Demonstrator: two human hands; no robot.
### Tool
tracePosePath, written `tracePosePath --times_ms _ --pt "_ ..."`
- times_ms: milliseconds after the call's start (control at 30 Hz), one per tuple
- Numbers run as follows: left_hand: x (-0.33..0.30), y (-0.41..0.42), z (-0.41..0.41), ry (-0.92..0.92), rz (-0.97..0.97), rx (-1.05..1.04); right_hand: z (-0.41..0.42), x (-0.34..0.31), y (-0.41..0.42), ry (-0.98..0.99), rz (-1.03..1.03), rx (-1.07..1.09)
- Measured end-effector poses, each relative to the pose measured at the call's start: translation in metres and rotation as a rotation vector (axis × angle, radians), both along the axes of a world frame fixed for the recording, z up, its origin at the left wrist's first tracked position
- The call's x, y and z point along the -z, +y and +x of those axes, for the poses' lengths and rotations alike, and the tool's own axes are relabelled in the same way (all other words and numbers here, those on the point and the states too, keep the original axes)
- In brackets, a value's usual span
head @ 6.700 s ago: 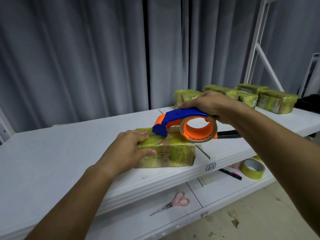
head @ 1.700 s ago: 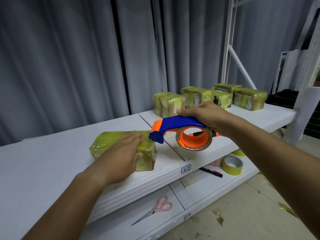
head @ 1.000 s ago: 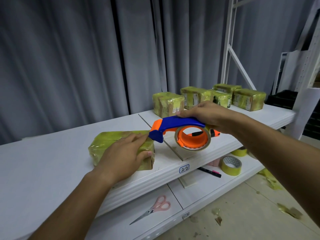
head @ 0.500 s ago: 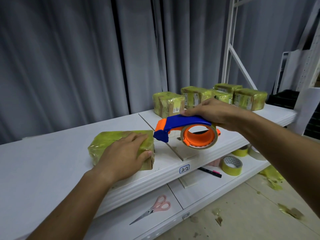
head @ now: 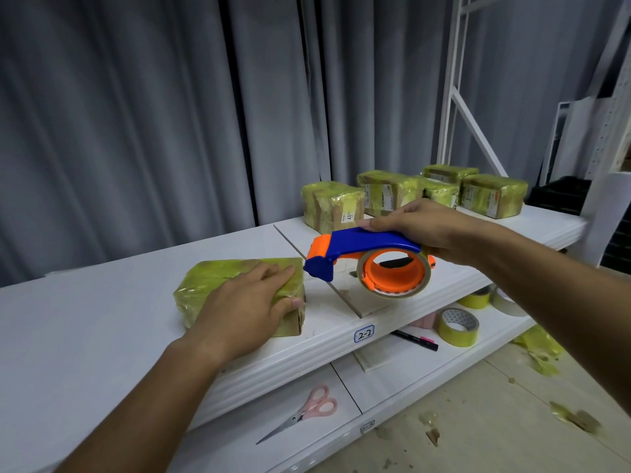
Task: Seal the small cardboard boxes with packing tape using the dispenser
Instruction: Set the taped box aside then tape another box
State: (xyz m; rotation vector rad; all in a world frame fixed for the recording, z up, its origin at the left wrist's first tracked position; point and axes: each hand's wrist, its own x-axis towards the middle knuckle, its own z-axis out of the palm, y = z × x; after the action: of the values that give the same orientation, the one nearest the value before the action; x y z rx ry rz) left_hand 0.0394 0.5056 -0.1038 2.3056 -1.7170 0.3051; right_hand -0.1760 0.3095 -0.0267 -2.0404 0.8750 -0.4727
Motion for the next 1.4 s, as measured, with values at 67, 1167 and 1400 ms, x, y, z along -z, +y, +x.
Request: tracePosePath --times_ms 67,1167,1400 --pt "0.0 0.0 0.0 0.003 -0.005 -0.003 -0.001 -0.001 0.0 -0.003 0.003 -0.006" --pt "-0.008 -0.005 -0.007 -0.064 0.083 0.018 0.07 -0.05 0.03 0.478 -0.49 0.012" --pt "-0.007 -0.005 -0.006 -0.037 0.081 0.023 0.073 -0.05 0.033 0.478 -0.512 0.021"
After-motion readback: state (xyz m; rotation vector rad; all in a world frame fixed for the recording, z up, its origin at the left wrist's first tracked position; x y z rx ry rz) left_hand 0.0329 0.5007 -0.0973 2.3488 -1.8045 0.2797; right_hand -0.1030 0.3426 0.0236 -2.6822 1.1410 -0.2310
